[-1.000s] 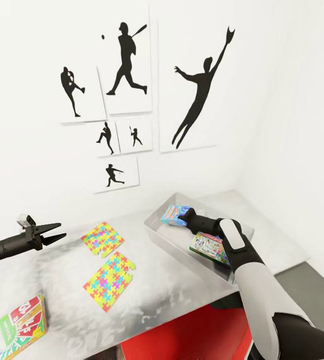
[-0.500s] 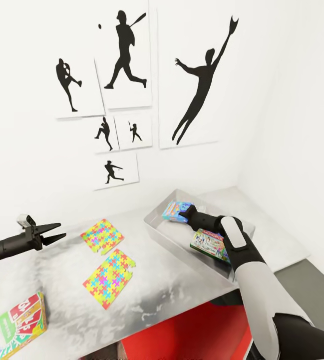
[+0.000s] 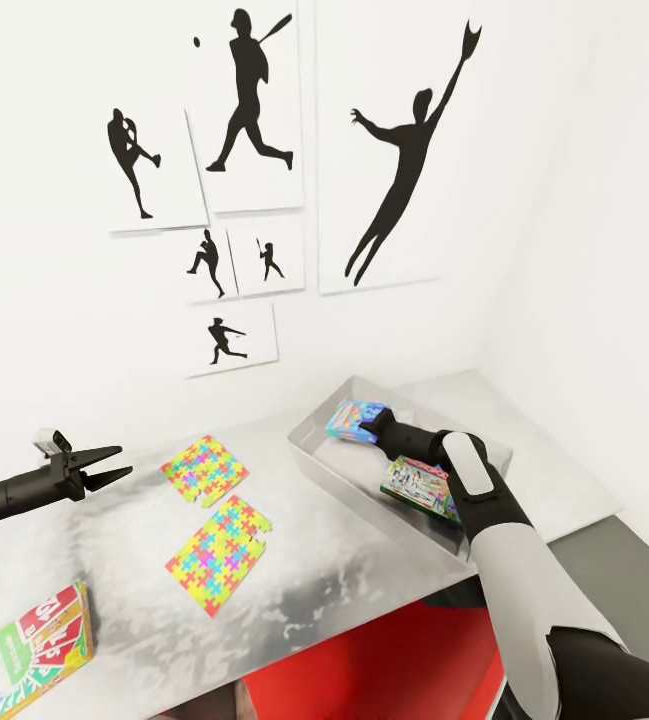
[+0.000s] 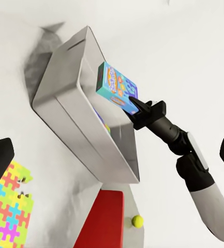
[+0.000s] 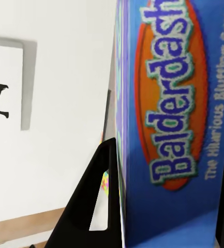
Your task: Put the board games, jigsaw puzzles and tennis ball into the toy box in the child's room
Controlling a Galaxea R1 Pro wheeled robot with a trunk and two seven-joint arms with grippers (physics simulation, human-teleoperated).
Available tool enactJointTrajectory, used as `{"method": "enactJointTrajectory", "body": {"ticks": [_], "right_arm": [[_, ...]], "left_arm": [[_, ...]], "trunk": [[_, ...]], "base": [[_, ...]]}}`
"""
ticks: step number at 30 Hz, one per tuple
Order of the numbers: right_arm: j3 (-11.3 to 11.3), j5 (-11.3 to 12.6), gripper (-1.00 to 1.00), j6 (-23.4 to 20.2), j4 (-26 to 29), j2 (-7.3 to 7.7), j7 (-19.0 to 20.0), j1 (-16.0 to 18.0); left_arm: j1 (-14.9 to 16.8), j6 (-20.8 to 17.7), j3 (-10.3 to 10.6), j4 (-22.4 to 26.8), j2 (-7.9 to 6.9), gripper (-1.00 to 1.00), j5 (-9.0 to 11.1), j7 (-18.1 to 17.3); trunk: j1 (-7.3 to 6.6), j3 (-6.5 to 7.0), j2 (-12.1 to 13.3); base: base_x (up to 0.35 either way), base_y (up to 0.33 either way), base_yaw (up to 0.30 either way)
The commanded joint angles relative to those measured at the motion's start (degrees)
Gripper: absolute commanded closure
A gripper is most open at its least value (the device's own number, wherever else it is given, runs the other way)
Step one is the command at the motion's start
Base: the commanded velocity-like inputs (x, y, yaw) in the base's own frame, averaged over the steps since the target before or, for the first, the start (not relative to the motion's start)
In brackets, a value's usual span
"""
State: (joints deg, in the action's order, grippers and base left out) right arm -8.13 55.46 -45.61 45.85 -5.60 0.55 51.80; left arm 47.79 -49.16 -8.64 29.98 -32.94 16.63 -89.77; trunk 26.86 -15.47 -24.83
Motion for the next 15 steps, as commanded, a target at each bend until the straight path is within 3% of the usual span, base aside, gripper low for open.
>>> {"method": "enactJointTrajectory", "body": {"ticks": [1,15], "right_arm": [[-0.31,-0.09,1.0,-0.37,0.09,-0.08,0.05,0.06],[-0.31,-0.01,1.0,-0.44,1.87,-0.11,-0.02,0.06]], "left_arm": [[0.04,-0.6,0.03,0.0,-0.02,-1.0,-0.02,-0.23],[0.02,-0.61,0.03,-0.01,-0.02,-1.0,-0.02,-0.23]], "trunk": [[0.03,-0.13,-0.11],[0.03,-1.27,-0.11]], "base": [[0.0,0.0,0.0],[0.0,0.0,0.0]]}}
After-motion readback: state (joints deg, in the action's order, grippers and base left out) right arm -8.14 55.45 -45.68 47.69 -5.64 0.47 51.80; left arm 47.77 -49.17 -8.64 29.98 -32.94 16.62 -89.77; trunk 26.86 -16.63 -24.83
